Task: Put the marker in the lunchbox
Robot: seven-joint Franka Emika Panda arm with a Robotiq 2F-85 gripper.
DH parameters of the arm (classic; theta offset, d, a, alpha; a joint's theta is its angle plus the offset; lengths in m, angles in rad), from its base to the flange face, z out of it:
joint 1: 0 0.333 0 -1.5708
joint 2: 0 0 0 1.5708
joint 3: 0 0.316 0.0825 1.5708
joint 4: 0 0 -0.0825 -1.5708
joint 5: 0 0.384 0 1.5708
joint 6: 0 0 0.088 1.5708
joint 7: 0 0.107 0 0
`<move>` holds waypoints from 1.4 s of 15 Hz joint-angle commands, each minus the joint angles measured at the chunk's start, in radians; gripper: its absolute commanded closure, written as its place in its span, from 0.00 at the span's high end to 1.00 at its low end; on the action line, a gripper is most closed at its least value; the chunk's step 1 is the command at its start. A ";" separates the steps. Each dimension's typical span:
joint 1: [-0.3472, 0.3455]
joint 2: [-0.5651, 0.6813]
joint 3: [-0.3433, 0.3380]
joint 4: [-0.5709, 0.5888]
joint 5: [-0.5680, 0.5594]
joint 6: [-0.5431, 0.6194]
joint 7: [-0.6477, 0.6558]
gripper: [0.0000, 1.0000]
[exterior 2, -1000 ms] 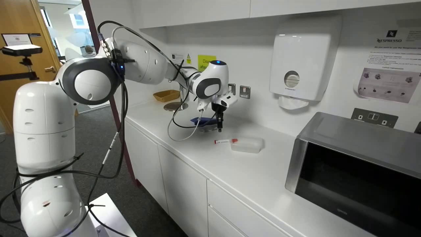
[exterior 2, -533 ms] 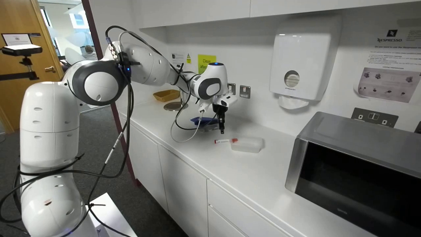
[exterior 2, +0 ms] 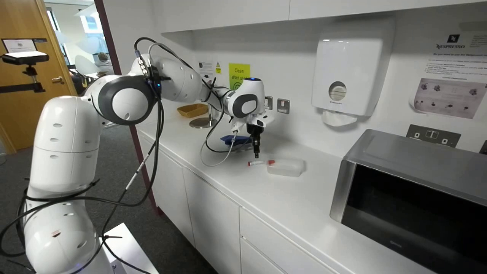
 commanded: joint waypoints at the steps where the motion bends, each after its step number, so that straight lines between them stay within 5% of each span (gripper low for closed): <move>1: 0.001 0.041 0.001 0.076 0.014 -0.059 -0.023 1.00; 21: 0.013 0.188 0.018 0.207 0.027 -0.072 -0.093 1.00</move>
